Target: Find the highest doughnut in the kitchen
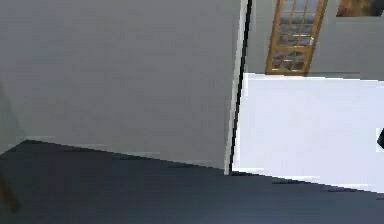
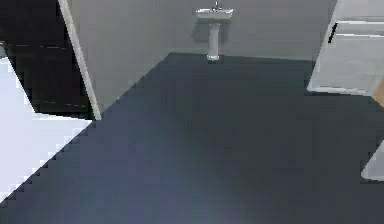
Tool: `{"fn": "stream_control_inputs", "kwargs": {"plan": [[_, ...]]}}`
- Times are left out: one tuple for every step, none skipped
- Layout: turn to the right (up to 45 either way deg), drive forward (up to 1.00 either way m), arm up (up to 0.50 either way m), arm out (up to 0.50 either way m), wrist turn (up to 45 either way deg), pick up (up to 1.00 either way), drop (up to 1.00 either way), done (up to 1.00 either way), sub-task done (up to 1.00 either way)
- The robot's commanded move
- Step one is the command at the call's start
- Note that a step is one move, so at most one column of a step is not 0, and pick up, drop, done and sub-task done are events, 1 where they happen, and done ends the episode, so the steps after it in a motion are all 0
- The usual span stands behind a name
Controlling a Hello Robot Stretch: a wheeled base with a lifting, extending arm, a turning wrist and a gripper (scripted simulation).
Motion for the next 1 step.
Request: {"fn": "stream_control_inputs", "kwargs": {"plan": [[-45.0,0.00,0.00,0.00,0.0,0.00,0.00,0.00,0.00]]}}
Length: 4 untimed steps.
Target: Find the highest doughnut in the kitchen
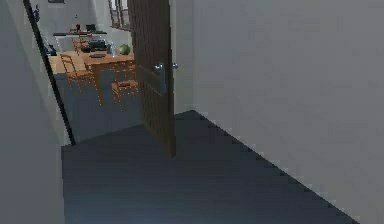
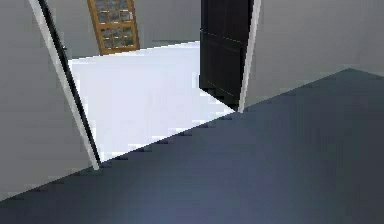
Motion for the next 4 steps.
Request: {"fn": "stream_control_inputs", "kwargs": {"plan": [[-6.0,0.00,0.00,0.00,0.0,0.00,0.00,0.00,0.00],[0.0,0.40,0.00,0.00,0.0,0.00,0.00,0.00,0.00],[-21.0,0.00,0.00,0.00,0.0,0.00,0.00,0.00,0.00],[0.0,1.00,0.00,0.00,0.0,0.00,0.00,0.00,0.00]]}}
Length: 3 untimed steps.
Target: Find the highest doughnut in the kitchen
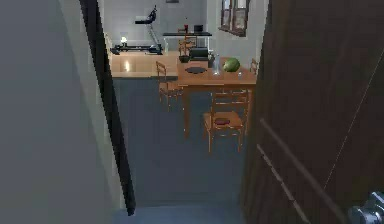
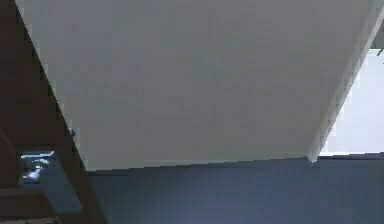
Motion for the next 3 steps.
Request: {"fn": "stream_control_inputs", "kwargs": {"plan": [[0.0,0.95,0.00,0.00,0.0,0.00,0.00,0.00,0.00],[-6.0,0.00,0.00,0.00,0.0,0.00,0.00,0.00,0.00],[0.0,0.30,0.00,0.00,0.0,0.00,0.00,0.00,0.00]]}}
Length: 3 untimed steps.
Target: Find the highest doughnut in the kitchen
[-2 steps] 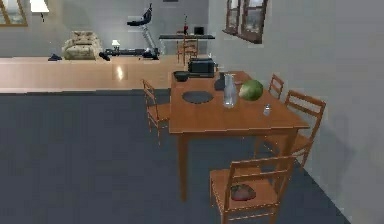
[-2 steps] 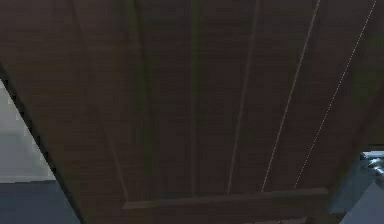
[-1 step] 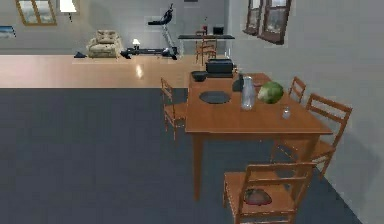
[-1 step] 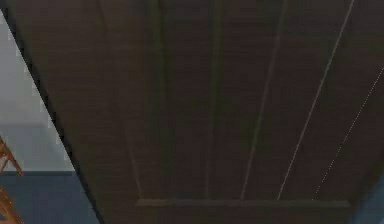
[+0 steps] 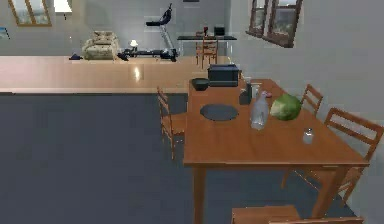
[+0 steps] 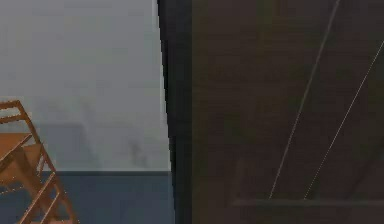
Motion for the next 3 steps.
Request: {"fn": "stream_control_inputs", "kwargs": {"plan": [[-30.0,0.00,0.00,0.00,0.0,0.00,0.00,0.00,0.00],[0.0,0.80,0.00,0.00,0.0,0.00,0.00,0.00,0.00],[-3.0,0.00,0.00,0.00,0.0,0.00,0.00,0.00,0.00]]}}
